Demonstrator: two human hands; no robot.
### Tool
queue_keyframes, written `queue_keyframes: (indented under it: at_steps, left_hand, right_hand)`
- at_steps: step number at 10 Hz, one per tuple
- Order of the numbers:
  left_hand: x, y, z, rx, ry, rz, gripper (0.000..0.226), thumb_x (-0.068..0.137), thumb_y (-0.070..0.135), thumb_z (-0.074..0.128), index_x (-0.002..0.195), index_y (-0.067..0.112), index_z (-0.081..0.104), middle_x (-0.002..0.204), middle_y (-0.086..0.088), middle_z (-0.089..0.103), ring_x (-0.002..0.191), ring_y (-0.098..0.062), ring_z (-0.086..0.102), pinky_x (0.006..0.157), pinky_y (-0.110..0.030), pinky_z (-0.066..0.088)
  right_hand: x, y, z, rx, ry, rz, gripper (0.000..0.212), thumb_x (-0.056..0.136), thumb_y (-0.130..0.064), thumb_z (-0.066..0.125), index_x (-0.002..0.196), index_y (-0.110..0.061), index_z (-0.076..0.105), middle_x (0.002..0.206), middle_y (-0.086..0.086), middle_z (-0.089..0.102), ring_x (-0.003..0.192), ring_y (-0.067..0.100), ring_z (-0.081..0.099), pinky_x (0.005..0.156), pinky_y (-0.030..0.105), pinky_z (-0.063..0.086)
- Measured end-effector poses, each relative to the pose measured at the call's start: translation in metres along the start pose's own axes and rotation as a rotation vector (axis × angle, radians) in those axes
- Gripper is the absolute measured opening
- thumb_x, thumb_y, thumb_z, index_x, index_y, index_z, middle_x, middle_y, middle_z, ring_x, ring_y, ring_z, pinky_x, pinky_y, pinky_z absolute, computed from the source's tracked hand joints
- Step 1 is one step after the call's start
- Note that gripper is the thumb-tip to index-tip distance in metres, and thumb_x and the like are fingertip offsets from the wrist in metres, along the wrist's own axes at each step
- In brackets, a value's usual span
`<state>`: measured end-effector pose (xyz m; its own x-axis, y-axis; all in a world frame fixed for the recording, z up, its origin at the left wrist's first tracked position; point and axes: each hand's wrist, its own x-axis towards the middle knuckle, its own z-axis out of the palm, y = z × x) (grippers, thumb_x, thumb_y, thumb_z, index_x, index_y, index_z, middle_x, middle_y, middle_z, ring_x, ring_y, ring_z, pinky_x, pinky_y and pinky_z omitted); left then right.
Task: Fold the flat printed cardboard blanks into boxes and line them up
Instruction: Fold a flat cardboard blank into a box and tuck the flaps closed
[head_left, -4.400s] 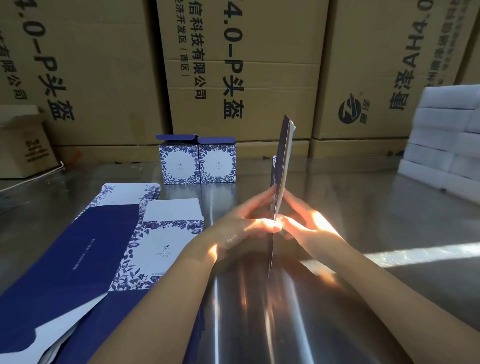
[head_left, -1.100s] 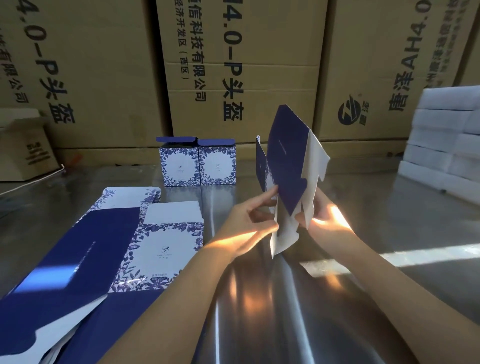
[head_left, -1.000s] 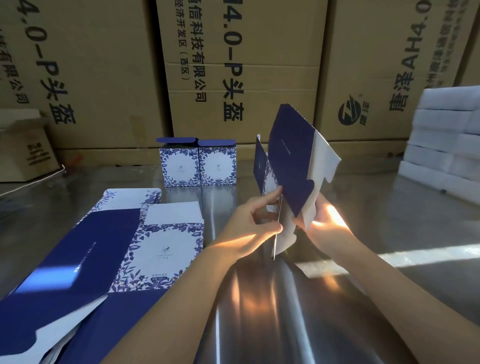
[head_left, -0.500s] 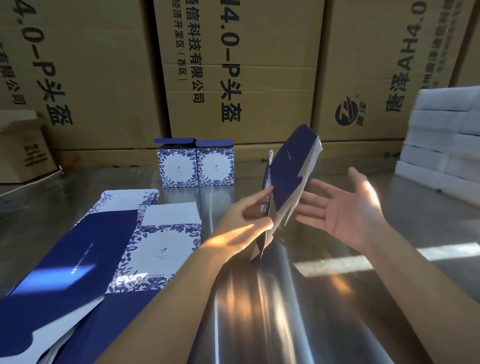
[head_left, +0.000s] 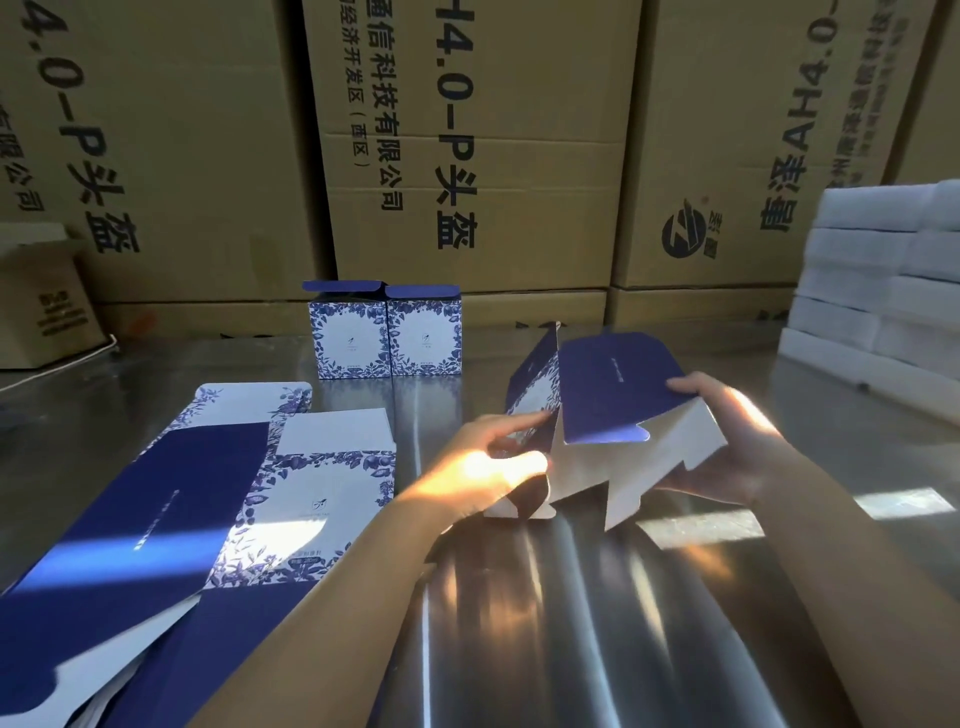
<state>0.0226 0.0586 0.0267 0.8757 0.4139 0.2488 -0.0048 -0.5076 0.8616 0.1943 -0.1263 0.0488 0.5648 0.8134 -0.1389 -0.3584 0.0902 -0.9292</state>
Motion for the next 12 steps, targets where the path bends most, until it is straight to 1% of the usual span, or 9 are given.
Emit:
queue_keyframes:
  at_steps: [2,4,5,6,7,8,9,11,12]
  left_hand:
    - [0.013,0.003,-0.007,-0.084,0.280,-0.410,0.063,0.093,0.053,0.042,0.147,0.022,0.029,0.136,-0.003,0.051,0.120,-0.021,0.050,0.103,-0.032,0.029]
    - [0.016,-0.002,-0.022,-0.817,0.258,-0.544,0.064,0.068,0.058,0.068,0.117,0.017,0.065,0.111,-0.012,0.069,0.099,-0.032,0.066,0.089,-0.049,0.052]
    - [0.021,-0.011,-0.023,-0.635,0.326,-0.568,0.085,0.059,0.069,0.065,0.126,0.018,0.058,0.126,-0.009,0.060,0.114,-0.033,0.057,0.100,-0.047,0.043]
    - [0.022,-0.017,-0.026,-0.434,0.341,-0.559,0.064,0.078,0.066,0.055,0.113,0.012,0.062,0.114,-0.011,0.065,0.102,-0.032,0.063,0.098,-0.045,0.046]
    - [0.018,-0.016,-0.025,-0.464,0.260,-0.507,0.060,0.080,0.063,0.056,0.115,0.015,0.063,0.112,-0.010,0.066,0.100,-0.032,0.064,0.097,-0.048,0.047]
    - [0.018,-0.015,-0.022,-0.419,0.256,-0.347,0.040,0.091,0.056,0.047,0.105,0.023,0.065,0.099,0.001,0.071,0.093,-0.018,0.067,0.089,-0.031,0.050]
    - [0.012,-0.006,-0.013,-0.157,0.274,-0.135,0.041,0.099,0.044,0.034,0.087,0.019,0.063,0.081,0.004,0.068,0.073,-0.008,0.063,0.061,-0.016,0.042]
    - [0.006,-0.002,0.003,0.040,0.355,0.052,0.045,0.100,0.044,0.027,0.077,0.016,0.054,0.074,-0.004,0.059,0.079,-0.026,0.056,0.074,-0.035,0.043]
    - [0.004,0.000,0.008,0.054,0.381,0.141,0.042,0.101,0.041,0.026,0.068,0.020,0.042,0.063,0.001,0.047,0.070,-0.028,0.047,0.070,-0.039,0.040]
  right_hand:
    - [0.007,-0.003,-0.005,-0.221,0.350,0.055,0.018,0.079,-0.013,0.047,0.089,-0.003,0.057,0.055,0.011,0.063,0.039,0.025,0.059,0.038,0.024,0.045]
    - [0.018,-0.007,0.007,-0.247,0.407,-0.160,0.062,0.084,0.005,0.031,0.141,-0.015,0.044,0.122,0.012,0.054,0.089,0.036,0.056,0.068,0.030,0.039]
    - [0.021,-0.003,0.018,-0.342,0.408,-0.208,0.068,0.086,0.011,0.030,0.149,-0.013,0.027,0.138,0.022,0.047,0.089,0.030,0.052,0.070,0.025,0.036]
    - [0.028,0.006,0.031,-0.431,0.397,-0.250,0.059,0.092,0.011,0.026,0.148,-0.006,0.028,0.118,0.023,0.053,0.082,0.025,0.047,0.065,0.025,0.035]
    - [0.026,0.019,0.046,-0.575,0.449,-0.309,0.047,0.102,-0.023,0.035,0.149,-0.023,0.028,0.137,-0.004,0.045,0.108,0.015,0.046,0.074,0.020,0.036]
    - [0.018,0.032,0.044,-0.767,0.435,-0.415,0.053,0.100,-0.043,0.035,0.150,-0.032,0.022,0.136,-0.020,0.036,0.114,0.005,0.040,0.086,0.019,0.028]
    - [0.017,0.032,0.049,-0.761,0.377,-0.518,0.045,0.103,-0.032,0.034,0.148,-0.027,0.030,0.146,-0.007,0.041,0.126,0.011,0.043,0.091,0.023,0.032]
    - [0.008,0.037,0.064,-0.738,0.535,-0.517,0.046,0.101,-0.040,0.035,0.146,-0.031,0.032,0.145,-0.007,0.041,0.124,0.015,0.047,0.085,0.013,0.038]
    - [0.003,0.043,0.074,-0.872,0.501,-0.710,0.043,0.084,0.002,0.060,0.126,0.009,0.052,0.129,0.027,0.054,0.099,0.040,0.064,0.064,0.029,0.053]
